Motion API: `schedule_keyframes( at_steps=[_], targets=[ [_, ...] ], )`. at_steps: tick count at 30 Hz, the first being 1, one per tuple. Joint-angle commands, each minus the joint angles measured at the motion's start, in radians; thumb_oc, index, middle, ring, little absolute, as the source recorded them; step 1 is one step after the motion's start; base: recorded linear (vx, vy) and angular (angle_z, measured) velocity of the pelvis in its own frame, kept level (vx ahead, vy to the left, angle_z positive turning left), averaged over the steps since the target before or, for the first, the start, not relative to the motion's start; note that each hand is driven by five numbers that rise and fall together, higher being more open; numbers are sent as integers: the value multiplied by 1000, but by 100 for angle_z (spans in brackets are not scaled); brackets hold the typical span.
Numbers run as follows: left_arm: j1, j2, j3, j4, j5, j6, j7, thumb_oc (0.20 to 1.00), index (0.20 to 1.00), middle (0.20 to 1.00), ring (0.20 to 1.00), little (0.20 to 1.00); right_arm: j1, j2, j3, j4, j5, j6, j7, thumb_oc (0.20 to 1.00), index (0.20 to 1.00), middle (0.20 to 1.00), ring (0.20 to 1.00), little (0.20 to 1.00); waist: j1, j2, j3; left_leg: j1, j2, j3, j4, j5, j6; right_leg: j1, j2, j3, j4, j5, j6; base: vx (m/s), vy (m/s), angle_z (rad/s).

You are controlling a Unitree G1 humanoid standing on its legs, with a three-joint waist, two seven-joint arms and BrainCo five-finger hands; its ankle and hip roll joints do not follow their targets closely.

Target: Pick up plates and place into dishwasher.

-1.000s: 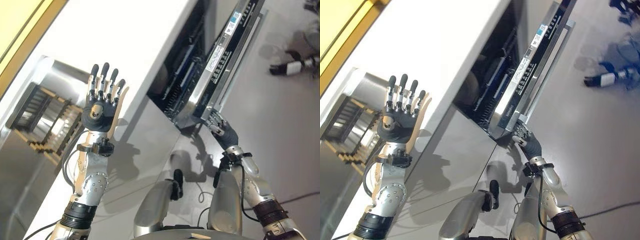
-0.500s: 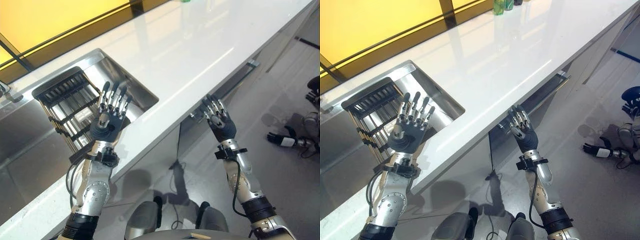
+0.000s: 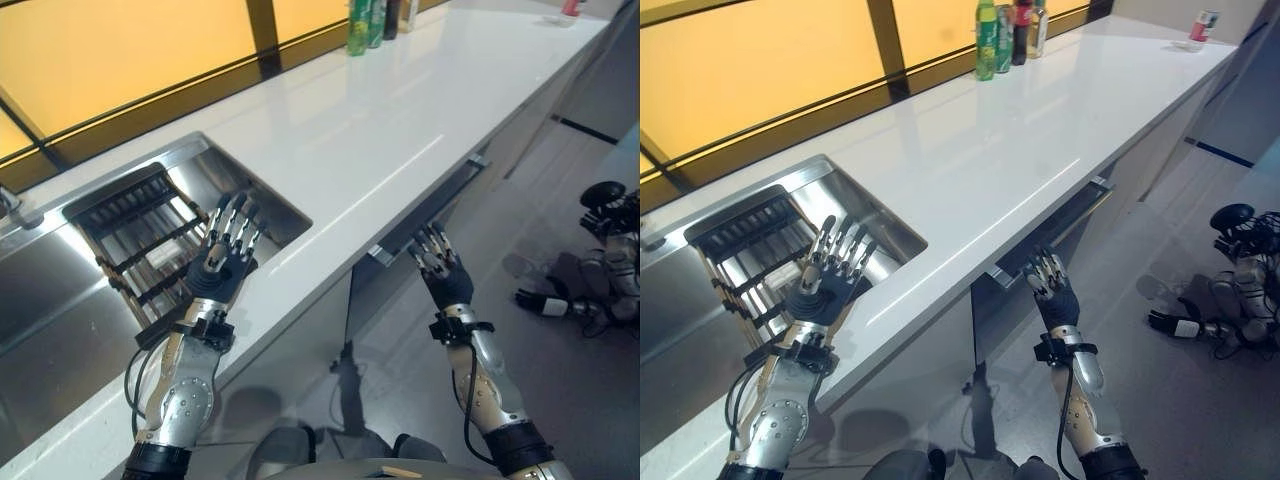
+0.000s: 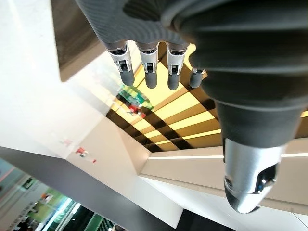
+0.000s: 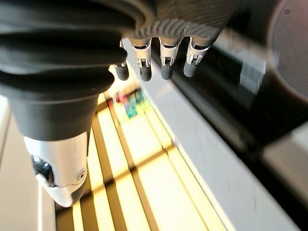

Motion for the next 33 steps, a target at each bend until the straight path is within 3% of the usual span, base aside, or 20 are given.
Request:
schedule_keyframes(
  at_steps=[1, 6, 13, 21, 24, 26, 33],
  targets=[
    [-10, 99, 121, 13, 82, -38, 15, 1000, 1000, 1000, 1000, 1000, 16, 5, -23, -103, -64, -36, -48, 1000, 1000, 1000, 1000, 1000, -36, -54, -26, 29, -49, 10, -71, -41, 72, -33, -75, 54, -189, 306, 59, -80, 47, -23],
    [-16, 84, 108, 3, 100, -71, 44, 1000, 1000, 1000, 1000, 1000, 26, -40, -53, -209, -140, -71, -101, 1000, 1000, 1000, 1000, 1000, -65, -49, -28, 50, -59, 10, -102, -35, 74, -50, -67, 79, -189, 299, 60, -63, 60, -19],
    [-32, 80, 87, -11, 235, -106, 150, 1000, 1000, 1000, 1000, 1000, -52, -122, -74, -351, -234, -103, -163, 1000, 1000, 1000, 1000, 1000, -58, -50, -43, 54, -66, -4, -99, -38, 75, -37, -54, 108, -169, 274, 55, -11, 48, -7],
    [-60, 79, 77, -18, 304, -102, 187, 1000, 1000, 1000, 1000, 1000, -124, -201, -32, -453, -296, -117, -178, 1000, 1000, 1000, 1000, 1000, -17, -69, -94, 33, -76, -113, -113, -15, 71, 35, 17, 193, -198, 198, 33, 86, -43, 46],
    [-67, 80, 67, -25, 331, -116, 204, 1000, 1000, 1000, 1000, 1000, -146, -195, -1, -456, -357, -113, -233, 1000, 1000, 1000, 1000, 1000, -7, -73, -105, 30, -75, -154, -114, -14, 65, 40, 35, 230, -216, 192, 32, 142, -118, 74],
    [-68, 79, 65, -31, 350, -133, 222, 1000, 1000, 1000, 1000, 1000, -162, -186, 28, -458, -409, -97, -262, 1000, 1000, 1000, 1000, 1000, 1, -68, -113, 20, -71, -184, -110, -9, 63, 44, 60, 255, -203, 151, 29, 114, -106, 90],
    [-65, 84, 85, -67, 436, -131, 341, 1000, 1000, 1000, 1000, 1000, -216, -194, 102, -440, -401, -32, -240, 1000, 1000, 1000, 1000, 1000, 54, -68, -143, 4, -15, -214, -127, 36, 12, 92, 102, 163, -213, 67, -15, 77, -150, 80]
  ],
)
